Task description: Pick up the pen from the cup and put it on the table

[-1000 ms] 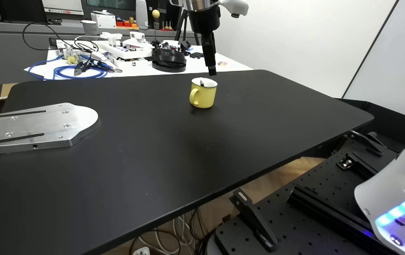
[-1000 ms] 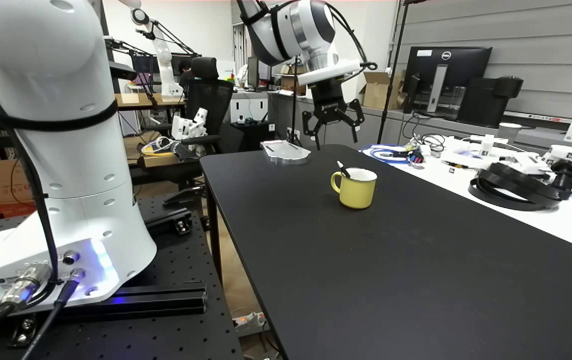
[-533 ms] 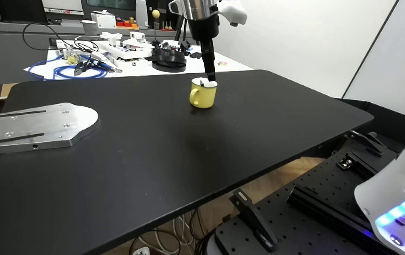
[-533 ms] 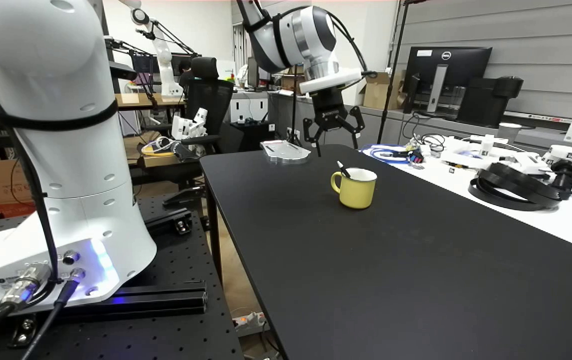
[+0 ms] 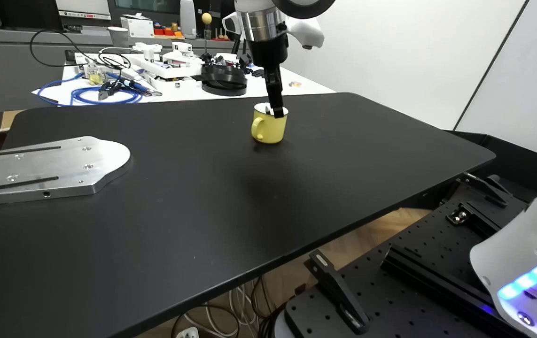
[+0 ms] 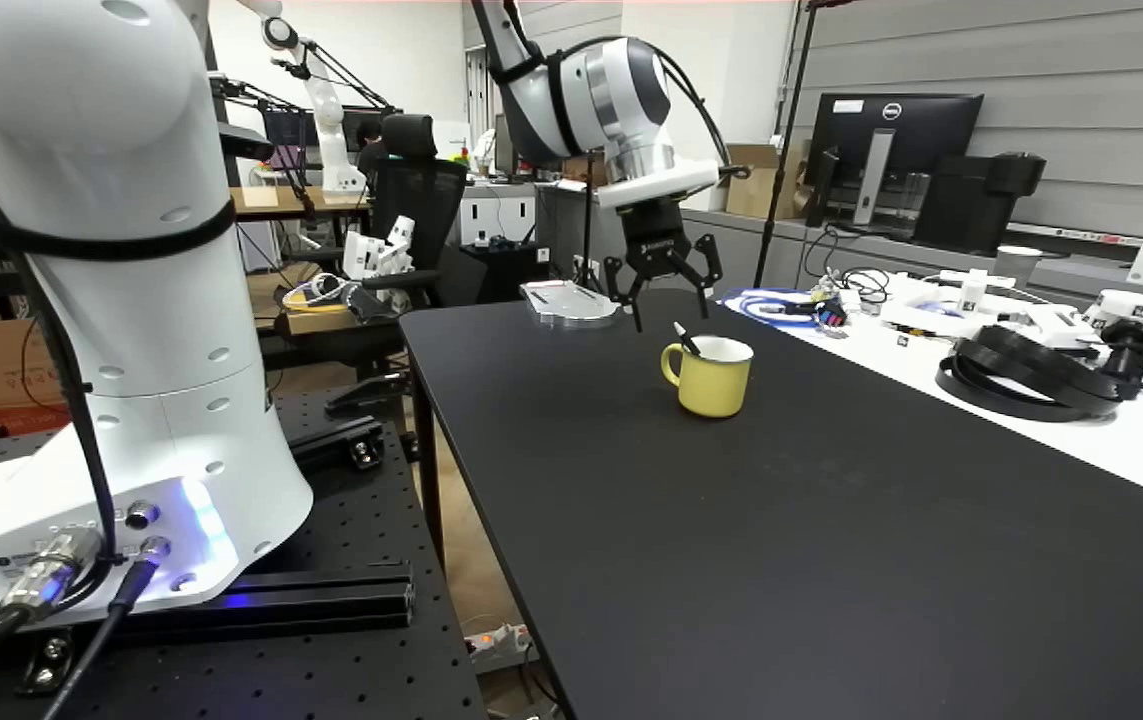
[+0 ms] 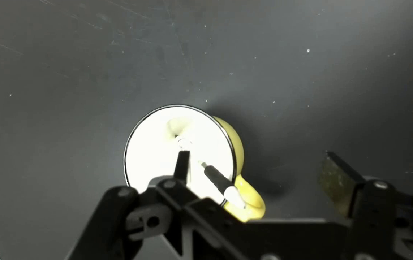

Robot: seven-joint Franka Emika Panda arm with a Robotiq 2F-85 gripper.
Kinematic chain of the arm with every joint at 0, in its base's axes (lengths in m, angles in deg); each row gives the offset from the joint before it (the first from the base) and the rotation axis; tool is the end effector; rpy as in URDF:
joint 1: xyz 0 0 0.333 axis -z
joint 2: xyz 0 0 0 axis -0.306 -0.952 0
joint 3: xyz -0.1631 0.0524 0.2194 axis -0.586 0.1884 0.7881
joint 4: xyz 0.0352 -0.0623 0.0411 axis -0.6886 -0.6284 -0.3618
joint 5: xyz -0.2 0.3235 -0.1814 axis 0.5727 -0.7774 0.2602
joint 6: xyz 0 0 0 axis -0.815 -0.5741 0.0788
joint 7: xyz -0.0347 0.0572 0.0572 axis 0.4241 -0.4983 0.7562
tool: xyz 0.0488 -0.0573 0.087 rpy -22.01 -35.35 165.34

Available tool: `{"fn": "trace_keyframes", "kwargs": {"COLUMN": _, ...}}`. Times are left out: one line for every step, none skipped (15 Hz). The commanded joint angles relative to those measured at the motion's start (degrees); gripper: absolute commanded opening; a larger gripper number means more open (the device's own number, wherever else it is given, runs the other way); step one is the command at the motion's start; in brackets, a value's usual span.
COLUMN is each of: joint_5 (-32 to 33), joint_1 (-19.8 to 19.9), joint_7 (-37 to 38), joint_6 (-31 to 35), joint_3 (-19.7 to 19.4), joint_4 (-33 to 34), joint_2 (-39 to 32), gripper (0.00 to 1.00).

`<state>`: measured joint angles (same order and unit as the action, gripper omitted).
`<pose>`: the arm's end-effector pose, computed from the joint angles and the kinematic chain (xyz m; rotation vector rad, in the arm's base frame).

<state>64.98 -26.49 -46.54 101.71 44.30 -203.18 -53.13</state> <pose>0.5122 0.1490 0.1686 2.3956 1.3384 -0.1557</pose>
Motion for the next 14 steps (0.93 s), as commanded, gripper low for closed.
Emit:
{"fn": "trace_keyframes", "kwargs": {"joint_5": 2.53, "joint_1": -1.06, "joint_7": 3.71, "joint_6": 0.84, "joint_3": -1.20, "joint_4": 0.03, "joint_2": -0.39, "gripper": 0.60}}
{"fn": "trace_keyframes", "kwargs": {"joint_5": 2.95, "joint_1": -1.07, "joint_7": 3.98, "joint_6": 1.03, "joint_3": -1.28, "joint_4": 0.00, "joint_2": -0.43, "gripper": 0.51}}
{"fn": "trace_keyframes", "kwargs": {"joint_5": 3.24, "joint_1": -1.09, "joint_7": 4.32, "joint_6": 1.11, "joint_3": -1.35, "joint_4": -0.04, "joint_2": -0.46, "gripper": 0.45}}
{"fn": "trace_keyframes", "kwargs": {"joint_5": 3.42, "joint_1": -1.17, "joint_7": 4.39, "joint_6": 1.02, "joint_3": -1.40, "joint_4": -0.11, "joint_2": -0.46, "gripper": 0.37}}
{"fn": "trace_keyframes", "kwargs": {"joint_5": 3.63, "joint_1": -1.27, "joint_7": 4.83, "joint_6": 0.92, "joint_3": -1.48, "joint_4": -0.15, "joint_2": -0.43, "gripper": 0.41}}
{"fn": "trace_keyframes", "kwargs": {"joint_5": 3.60, "joint_1": -1.28, "joint_7": 5.07, "joint_6": 0.97, "joint_3": -1.39, "joint_4": -0.15, "joint_2": -0.49, "gripper": 0.75}}
{"fn": "trace_keyframes", "kwargs": {"joint_5": 3.73, "joint_1": -1.34, "joint_7": 5.88, "joint_6": 1.21, "joint_3": -1.38, "joint_4": -0.15, "joint_2": -0.52, "gripper": 0.70}}
{"fn": "trace_keyframes", "kwargs": {"joint_5": 3.82, "joint_1": -1.37, "joint_7": 6.40, "joint_6": 1.66, "joint_3": -1.37, "joint_4": -0.18, "joint_2": -0.54, "gripper": 0.71}}
{"fn": "trace_keyframes", "kwargs": {"joint_5": 3.95, "joint_1": -1.43, "joint_7": 6.87, "joint_6": 2.25, "joint_3": -1.37, "joint_4": -0.22, "joint_2": -0.54, "gripper": 0.75}}
{"fn": "trace_keyframes", "kwargs": {"joint_5": 3.93, "joint_1": -1.44, "joint_7": 7.45, "joint_6": 3.19, "joint_3": -1.37, "joint_4": -0.30, "joint_2": -0.53, "gripper": 0.83}}
{"fn": "trace_keyframes", "kwargs": {"joint_5": 4.24, "joint_1": -1.63, "joint_7": 8.53, "joint_6": 4.13, "joint_3": -1.51, "joint_4": -0.29, "joint_2": -0.64, "gripper": 0.89}}
{"fn": "trace_keyframes", "kwargs": {"joint_5": 4.30, "joint_1": -1.75, "joint_7": 9.26, "joint_6": 4.77, "joint_3": -1.57, "joint_4": -0.25, "joint_2": -0.79, "gripper": 0.97}}
{"fn": "trace_keyframes", "kwargs": {"joint_5": 4.35, "joint_1": -1.79, "joint_7": 9.78, "joint_6": 5.54, "joint_3": -1.62, "joint_4": -0.33, "joint_2": -0.90, "gripper": 0.99}}
{"fn": "trace_keyframes", "kwargs": {"joint_5": 4.68, "joint_1": -1.89, "joint_7": 10.39, "joint_6": 6.20, "joint_3": -1.75, "joint_4": -0.38, "joint_2": -0.99, "gripper": 1.00}}
